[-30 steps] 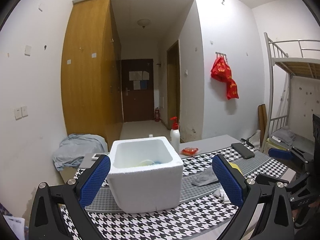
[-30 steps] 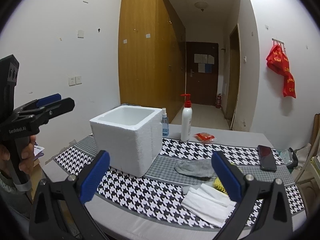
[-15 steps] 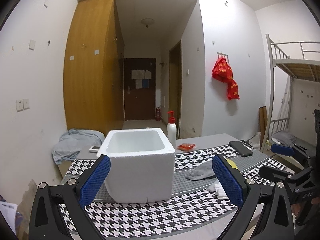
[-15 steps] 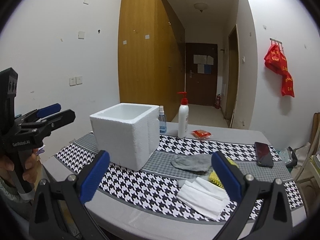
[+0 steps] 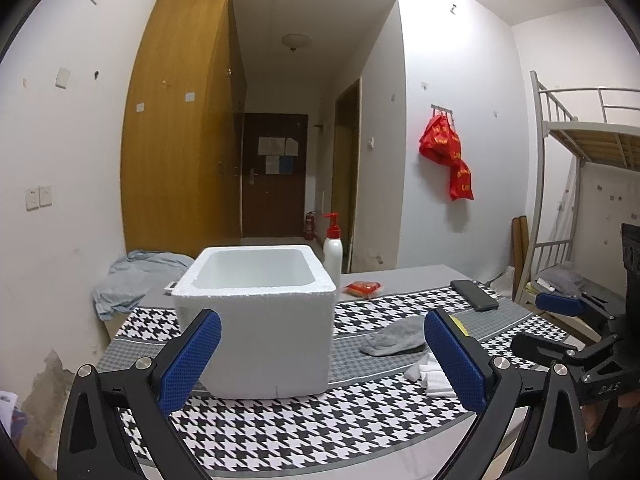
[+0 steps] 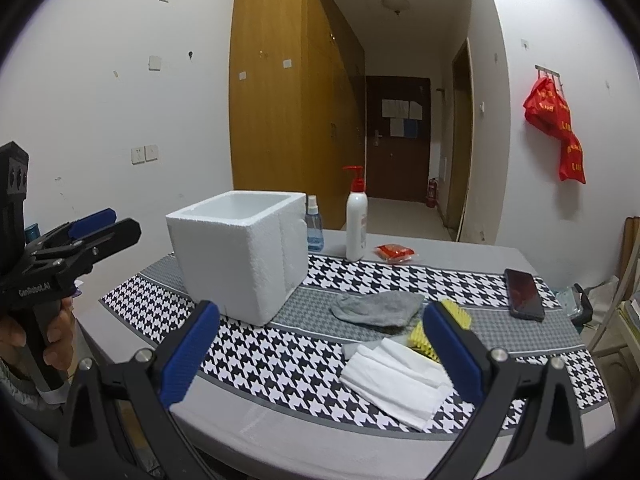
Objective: Organize soft objects
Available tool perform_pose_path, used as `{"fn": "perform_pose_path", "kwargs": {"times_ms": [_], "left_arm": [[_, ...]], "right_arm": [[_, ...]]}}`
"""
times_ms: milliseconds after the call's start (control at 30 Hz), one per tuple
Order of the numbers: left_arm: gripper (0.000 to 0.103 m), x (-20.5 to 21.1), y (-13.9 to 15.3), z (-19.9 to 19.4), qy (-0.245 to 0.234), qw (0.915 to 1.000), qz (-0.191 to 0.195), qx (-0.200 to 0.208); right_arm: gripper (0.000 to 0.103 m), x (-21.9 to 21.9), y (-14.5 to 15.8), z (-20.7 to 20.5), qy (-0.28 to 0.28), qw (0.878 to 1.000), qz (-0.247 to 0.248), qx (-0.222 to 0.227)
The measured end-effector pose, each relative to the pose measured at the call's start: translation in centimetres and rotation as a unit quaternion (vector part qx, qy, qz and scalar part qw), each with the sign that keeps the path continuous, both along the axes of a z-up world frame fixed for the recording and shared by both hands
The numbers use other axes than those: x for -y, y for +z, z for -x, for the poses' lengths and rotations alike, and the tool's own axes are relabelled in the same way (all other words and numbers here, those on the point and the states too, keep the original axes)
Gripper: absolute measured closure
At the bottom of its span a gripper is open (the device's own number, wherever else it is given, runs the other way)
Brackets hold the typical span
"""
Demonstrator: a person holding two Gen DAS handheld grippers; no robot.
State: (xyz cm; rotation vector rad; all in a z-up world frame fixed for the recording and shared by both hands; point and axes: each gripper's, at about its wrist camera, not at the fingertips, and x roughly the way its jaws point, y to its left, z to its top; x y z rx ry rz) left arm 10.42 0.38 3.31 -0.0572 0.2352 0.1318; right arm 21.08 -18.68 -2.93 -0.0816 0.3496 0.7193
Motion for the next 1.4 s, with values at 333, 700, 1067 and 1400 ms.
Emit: {"fn": "perform_pose_path", "kwargs": {"times_ms": [333, 700, 1067, 1400], "left_arm": [[0.001, 1.0, -0.9, -1.6, -0.033, 0.9992, 0.017, -0.017], [0.001, 3.9, -1.7, -3.9, -0.089, 0.9955, 0.012, -0.031], [0.001, 5.7, -3.1, -5.8, -0.119, 0.9914, 0.009, -0.054], [0.001, 6.0, -4.1, -7.4, -0.120, 0.9901, 0.003, -0.072]], "right_arm": [[0.000, 1.6, -1.0, -1.1, -0.024, 1.000, 0.004, -0.011], [0.000, 4.9, -1.8, -1.6, -0.077, 0.997, 0.004, -0.024], [0.000, 6.7, -2.6, -2.0, -0.102, 0.994, 0.004, -0.035], [0.000, 6.0, -5.1, -4.5, -0.082, 0.994, 0.013, -0.066]]}}
